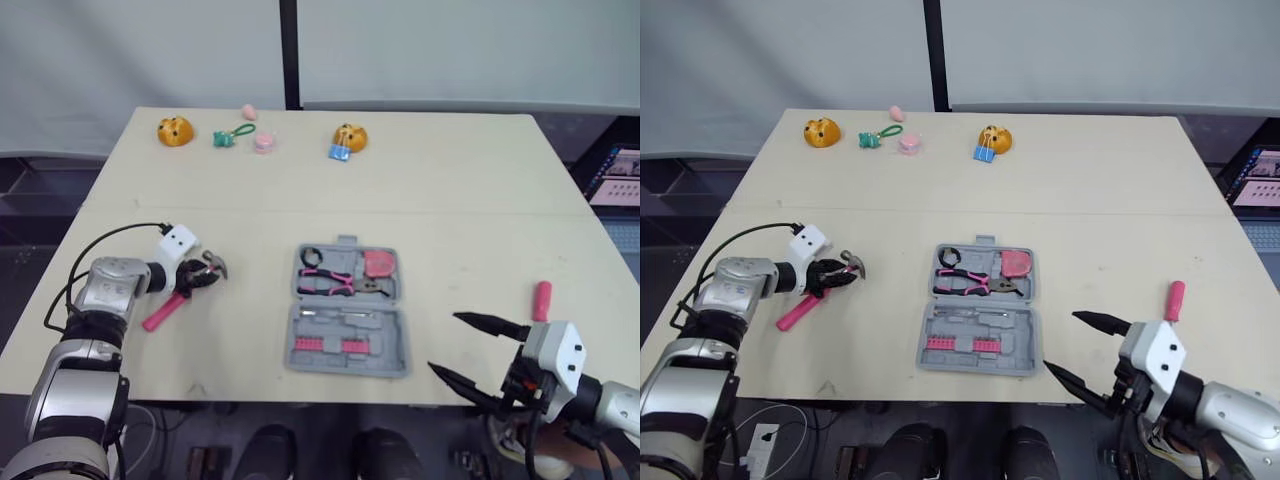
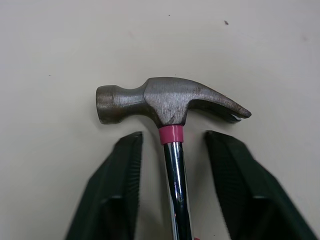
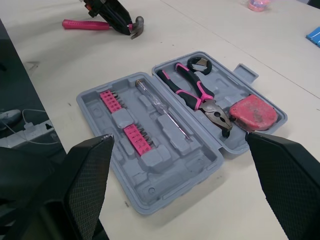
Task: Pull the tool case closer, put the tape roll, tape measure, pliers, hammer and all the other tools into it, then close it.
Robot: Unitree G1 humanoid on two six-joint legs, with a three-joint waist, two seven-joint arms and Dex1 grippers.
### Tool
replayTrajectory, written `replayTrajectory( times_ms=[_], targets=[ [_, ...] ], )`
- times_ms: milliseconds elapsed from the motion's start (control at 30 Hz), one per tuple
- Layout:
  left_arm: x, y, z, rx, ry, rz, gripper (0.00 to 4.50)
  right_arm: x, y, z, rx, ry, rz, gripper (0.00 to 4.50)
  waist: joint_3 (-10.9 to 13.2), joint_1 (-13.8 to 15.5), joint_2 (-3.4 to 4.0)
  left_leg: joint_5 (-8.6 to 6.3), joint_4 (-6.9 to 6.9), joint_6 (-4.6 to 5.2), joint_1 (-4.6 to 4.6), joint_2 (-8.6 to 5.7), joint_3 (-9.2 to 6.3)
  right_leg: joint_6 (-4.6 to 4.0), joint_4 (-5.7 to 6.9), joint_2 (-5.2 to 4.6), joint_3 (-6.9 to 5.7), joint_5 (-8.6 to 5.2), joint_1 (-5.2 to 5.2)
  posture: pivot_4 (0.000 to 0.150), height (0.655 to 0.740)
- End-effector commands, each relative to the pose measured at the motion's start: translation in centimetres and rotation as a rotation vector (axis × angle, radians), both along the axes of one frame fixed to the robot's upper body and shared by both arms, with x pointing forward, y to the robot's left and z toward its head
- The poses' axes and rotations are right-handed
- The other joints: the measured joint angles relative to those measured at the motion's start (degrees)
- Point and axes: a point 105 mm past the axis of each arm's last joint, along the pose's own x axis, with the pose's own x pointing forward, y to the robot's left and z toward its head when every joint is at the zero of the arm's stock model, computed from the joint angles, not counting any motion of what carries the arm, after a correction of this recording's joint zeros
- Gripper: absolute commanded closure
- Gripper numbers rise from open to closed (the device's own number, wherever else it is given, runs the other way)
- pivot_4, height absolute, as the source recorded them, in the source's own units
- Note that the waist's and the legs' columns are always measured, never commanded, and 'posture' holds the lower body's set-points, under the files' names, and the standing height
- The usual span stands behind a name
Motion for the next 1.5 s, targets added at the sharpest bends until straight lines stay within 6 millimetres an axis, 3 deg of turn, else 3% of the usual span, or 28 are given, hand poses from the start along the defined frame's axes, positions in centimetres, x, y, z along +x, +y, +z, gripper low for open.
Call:
replayTrajectory(
  times_ms=[33,67,333,600,900,1033,1200,1500],
  targets=[
    [-0.1,0.0,-0.5,0.002,0.017,0.001,4.23,-0.2,0.3,1.1,-0.008,-0.047,0.005,0.0,0.0,0.0,-0.01,0.0,0.0,0.0,0.0,0.0,0.0,0.0,-0.01,0.0,0.0,0.0,0.0,0.15,0.6677],
    [-0.1,0.0,-0.6,0.003,0.017,0.002,4.44,-0.2,0.2,1.1,-0.009,-0.047,0.004,0.0,0.0,0.0,-0.01,0.0,0.0,0.0,0.01,0.0,0.0,0.0,0.0,0.0,0.0,0.0,0.0,0.15,0.6677],
    [-0.2,0.1,-0.9,0.026,0.01,-0.005,4.44,-0.1,0.2,1.2,-0.012,-0.046,0.003,0.0,0.0,0.0,0.0,0.0,0.0,0.0,0.02,0.0,0.0,0.0,0.01,0.0,0.01,0.0,0.0,0.15,0.6677],
    [-0.7,-0.9,3.4,-0.032,-0.035,-0.134,4.44,0.1,-0.2,1.2,-0.021,-0.053,0.0,0.0,0.1,-0.1,-0.13,0.0,0.01,0.0,-0.02,0.0,0.0,0.0,0.03,0.01,-0.01,0.0,-0.02,0.15,0.6677],
    [-2.6,-4.9,7.9,0.014,-0.038,-0.389,4.44,0.5,-0.5,1.1,-0.02,-0.056,0.005,0.0,0.1,0.0,-0.19,0.06,0.01,-0.05,-0.03,0.01,-0.05,0.0,-0.02,0.02,-0.04,0.0,0.03,0.15,0.6677],
    [-3.4,-6.5,8.5,0.037,-0.025,-0.466,4.44,0.2,-0.6,0.8,-0.015,-0.043,0.004,0.0,0.1,-0.1,-0.19,0.06,0.0,-0.04,-0.04,0.01,-0.05,0.0,-0.03,0.03,-0.03,0.0,0.02,0.15,0.6677],
    [-4.6,-9.9,9.2,0.108,-0.012,-0.623,4.44,-0.5,-1.6,0.2,-0.034,-0.017,-0.015,0.0,0.1,0.0,-0.19,0.08,0.01,-0.02,-0.06,0.0,-0.05,0.0,-0.04,0.03,-0.03,0.0,0.04,0.15,0.6677],
    [-4.1,-15.2,10.5,0.282,-0.043,-0.789,4.44,-0.9,-2.1,0.1,-0.054,-0.016,-0.024,0.0,0.1,0.1,-0.18,0.12,0.01,0.01,-0.06,-0.02,-0.05,0.0,-0.07,0.04,-0.03,0.0,0.06,0.15,0.6677]
  ],
)
